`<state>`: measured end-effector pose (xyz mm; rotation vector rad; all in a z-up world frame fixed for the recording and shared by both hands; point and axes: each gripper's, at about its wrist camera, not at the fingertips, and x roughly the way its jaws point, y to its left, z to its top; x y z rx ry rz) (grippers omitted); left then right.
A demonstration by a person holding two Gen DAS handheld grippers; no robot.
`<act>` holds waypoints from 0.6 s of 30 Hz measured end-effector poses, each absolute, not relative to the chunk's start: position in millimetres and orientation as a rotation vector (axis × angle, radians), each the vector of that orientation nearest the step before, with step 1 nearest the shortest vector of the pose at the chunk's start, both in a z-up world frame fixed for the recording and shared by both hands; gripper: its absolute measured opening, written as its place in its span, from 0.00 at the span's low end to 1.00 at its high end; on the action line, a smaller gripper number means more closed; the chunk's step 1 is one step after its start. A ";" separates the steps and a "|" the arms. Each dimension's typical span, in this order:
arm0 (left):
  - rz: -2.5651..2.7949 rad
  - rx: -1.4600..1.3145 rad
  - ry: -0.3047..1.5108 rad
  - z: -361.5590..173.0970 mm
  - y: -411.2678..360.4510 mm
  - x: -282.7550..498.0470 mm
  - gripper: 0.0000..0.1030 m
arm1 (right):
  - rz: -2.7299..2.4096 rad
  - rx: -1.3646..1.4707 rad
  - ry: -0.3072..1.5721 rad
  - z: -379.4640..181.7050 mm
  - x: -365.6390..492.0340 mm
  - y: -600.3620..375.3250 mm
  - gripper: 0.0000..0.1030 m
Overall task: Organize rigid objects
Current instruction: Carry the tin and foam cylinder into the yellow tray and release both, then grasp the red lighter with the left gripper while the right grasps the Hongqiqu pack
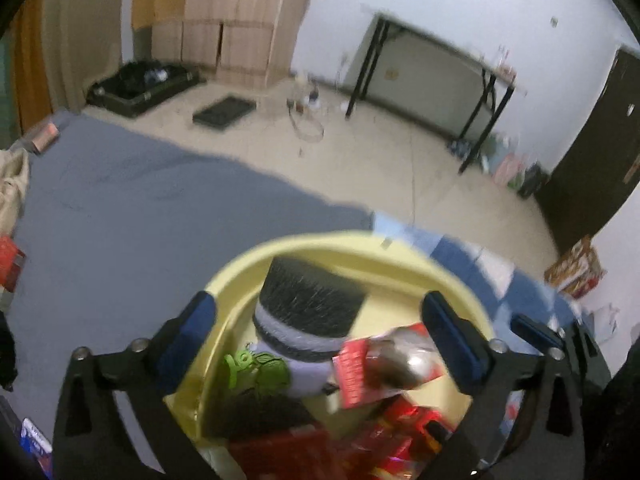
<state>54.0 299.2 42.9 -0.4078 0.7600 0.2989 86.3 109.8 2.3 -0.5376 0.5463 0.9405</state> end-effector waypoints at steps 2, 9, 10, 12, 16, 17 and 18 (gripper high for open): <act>0.273 -0.397 0.715 61.7 287.0 48.0 1.00 | 0.903 -0.515 0.503 20.7 77.0 81.4 0.98; -0.002 -0.202 0.714 81.3 183.2 67.8 1.00 | 0.682 -0.420 0.457 59.7 57.8 -46.4 1.00; -0.055 -0.162 0.736 76.8 167.1 72.7 1.00 | 0.653 -0.407 0.463 57.8 54.6 -62.5 1.00; -0.146 -0.048 0.802 62.5 127.0 85.8 1.00 | 0.620 -0.367 0.490 45.0 52.8 -102.7 1.00; -0.227 0.084 0.893 32.3 69.3 103.4 1.00 | 0.514 -0.360 0.628 12.4 77.2 -136.0 1.00; -0.234 0.118 0.917 24.1 57.7 107.1 1.00 | 0.537 -0.370 0.648 2.6 82.7 -137.5 1.00; -0.246 0.152 0.944 13.3 45.5 110.3 1.00 | 0.560 -0.375 0.658 -3.9 83.8 -138.4 1.00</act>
